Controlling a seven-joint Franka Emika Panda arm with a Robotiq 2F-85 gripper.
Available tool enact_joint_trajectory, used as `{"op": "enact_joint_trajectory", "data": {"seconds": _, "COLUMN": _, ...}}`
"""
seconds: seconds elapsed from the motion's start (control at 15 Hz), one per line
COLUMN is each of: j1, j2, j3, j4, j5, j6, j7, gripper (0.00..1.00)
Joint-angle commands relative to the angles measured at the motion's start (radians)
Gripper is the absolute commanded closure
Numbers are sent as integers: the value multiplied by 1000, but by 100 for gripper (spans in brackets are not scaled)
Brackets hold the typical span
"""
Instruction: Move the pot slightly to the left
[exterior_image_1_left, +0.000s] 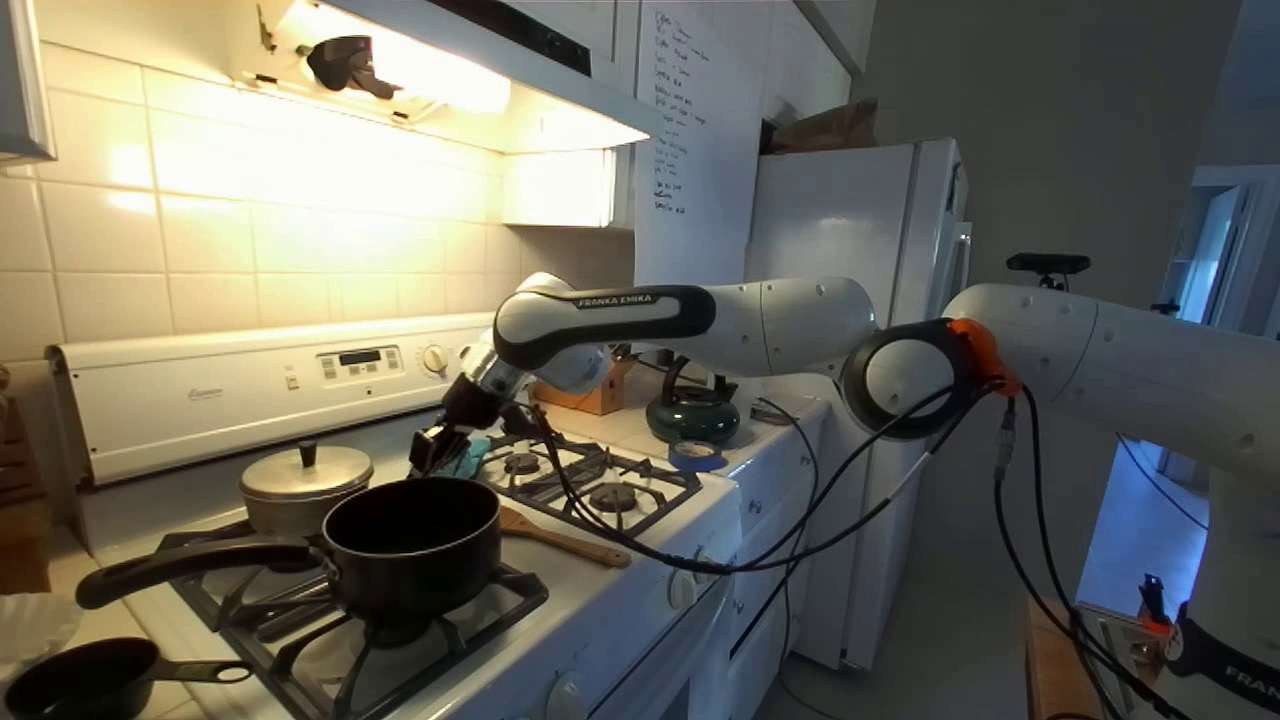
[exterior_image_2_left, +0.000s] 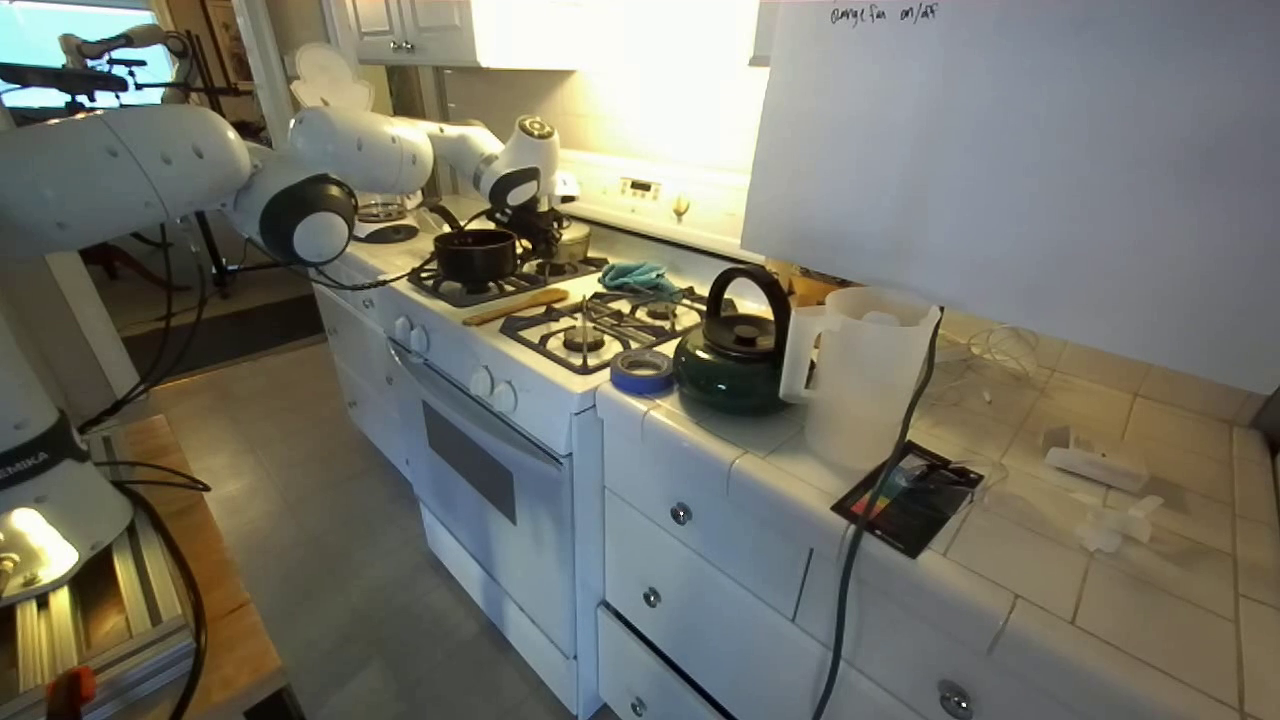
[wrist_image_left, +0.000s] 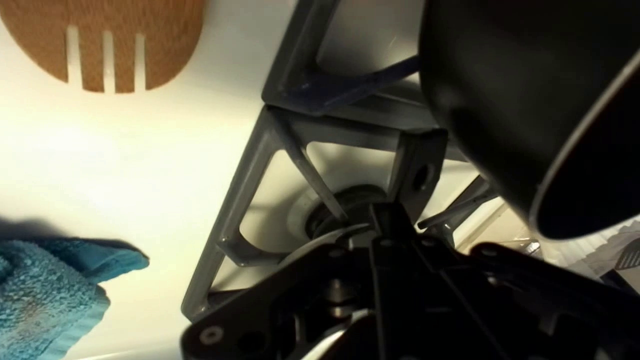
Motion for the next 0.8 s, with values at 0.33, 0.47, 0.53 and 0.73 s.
{"op": "enact_joint_trajectory", "data": {"seconds": 0.33, "j1": 6, "j2": -9, "j3": -21, "j4": 14, "j5": 14, "j6": -12, "j7": 50, "gripper": 74}}
{"op": "enact_joint_trajectory", "data": {"seconds": 0.47, "j1": 8, "j2": -26, "j3": -32, "j4": 10, "j5": 9, "j6": -12, "j7": 74, "gripper": 74}}
{"op": "enact_joint_trajectory", "data": {"seconds": 0.53, "j1": 10, "j2": -40, "j3": -41, "j4": 3, "j5": 5, "j6": -18, "j7": 96, "gripper": 74}}
{"op": "enact_joint_trajectory", "data": {"seconds": 0.73, "j1": 33, "j2": -83, "j3": -111, "j4": -11, "j5": -36, "j6": -41, "j7": 212, "gripper": 74}}
